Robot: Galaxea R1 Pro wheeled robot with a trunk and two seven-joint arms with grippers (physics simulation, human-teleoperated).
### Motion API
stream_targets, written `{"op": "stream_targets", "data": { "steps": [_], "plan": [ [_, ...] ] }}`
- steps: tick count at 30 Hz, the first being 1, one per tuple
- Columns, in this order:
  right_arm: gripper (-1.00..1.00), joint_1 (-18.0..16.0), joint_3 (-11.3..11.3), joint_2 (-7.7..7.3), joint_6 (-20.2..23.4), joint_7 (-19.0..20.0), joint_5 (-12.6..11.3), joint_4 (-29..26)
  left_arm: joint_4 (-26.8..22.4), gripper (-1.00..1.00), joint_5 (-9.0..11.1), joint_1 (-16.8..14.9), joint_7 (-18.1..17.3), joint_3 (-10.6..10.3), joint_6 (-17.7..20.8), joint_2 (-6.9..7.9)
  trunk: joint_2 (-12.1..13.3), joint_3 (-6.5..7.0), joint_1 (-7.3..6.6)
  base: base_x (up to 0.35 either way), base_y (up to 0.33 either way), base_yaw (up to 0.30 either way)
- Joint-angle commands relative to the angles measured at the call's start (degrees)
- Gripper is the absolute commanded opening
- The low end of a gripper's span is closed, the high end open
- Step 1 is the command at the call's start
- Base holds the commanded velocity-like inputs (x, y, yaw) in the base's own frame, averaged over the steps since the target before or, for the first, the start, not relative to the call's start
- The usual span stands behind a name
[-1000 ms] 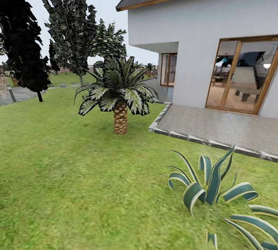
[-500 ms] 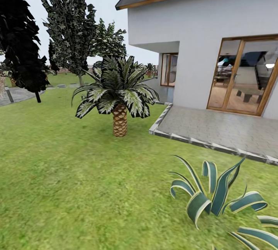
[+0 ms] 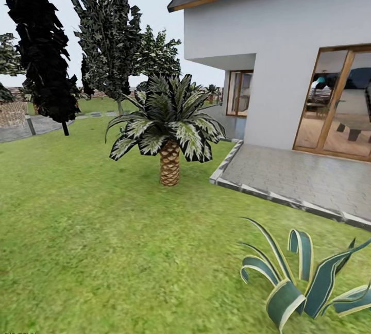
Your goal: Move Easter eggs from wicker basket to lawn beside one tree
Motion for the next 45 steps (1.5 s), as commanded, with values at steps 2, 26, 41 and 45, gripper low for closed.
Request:
{"op": "stream_targets", "data": {
  "steps": [2,26,41,45],
  "plan": [
    [1.0,0.0,0.1,-0.04,-0.4,0.2,-0.6,-0.1,0.0,1.0,0.1,-0.1,0.1,0.0,3.4,0.07,0.0,-0.02,0.05,0.331,0.0,0.274],
    [1.0,0.0,0.1,-0.07,-0.5,0.2,-0.5,-0.3,0.0,1.0,0.3,-0.2,-0.5,0.0,-0.4,0.72,0.0,-0.03,0.05,0.246,0.006,0.276],
    [1.0,0.0,0.1,-0.16,-4.4,0.1,-0.3,-0.3,2.1,1.0,0.0,-0.3,-0.1,-0.4,4.5,-0.16,0.0,-0.35,0.05,0.318,-0.001,0.277],
    [1.0,0.0,0.1,-0.16,-4.6,0.1,-0.3,-0.2,1.9,1.0,0.0,-0.3,0.0,-0.4,7.1,-0.09,0.0,-0.43,0.05,0.331,-0.062,0.277]
  ]
}}
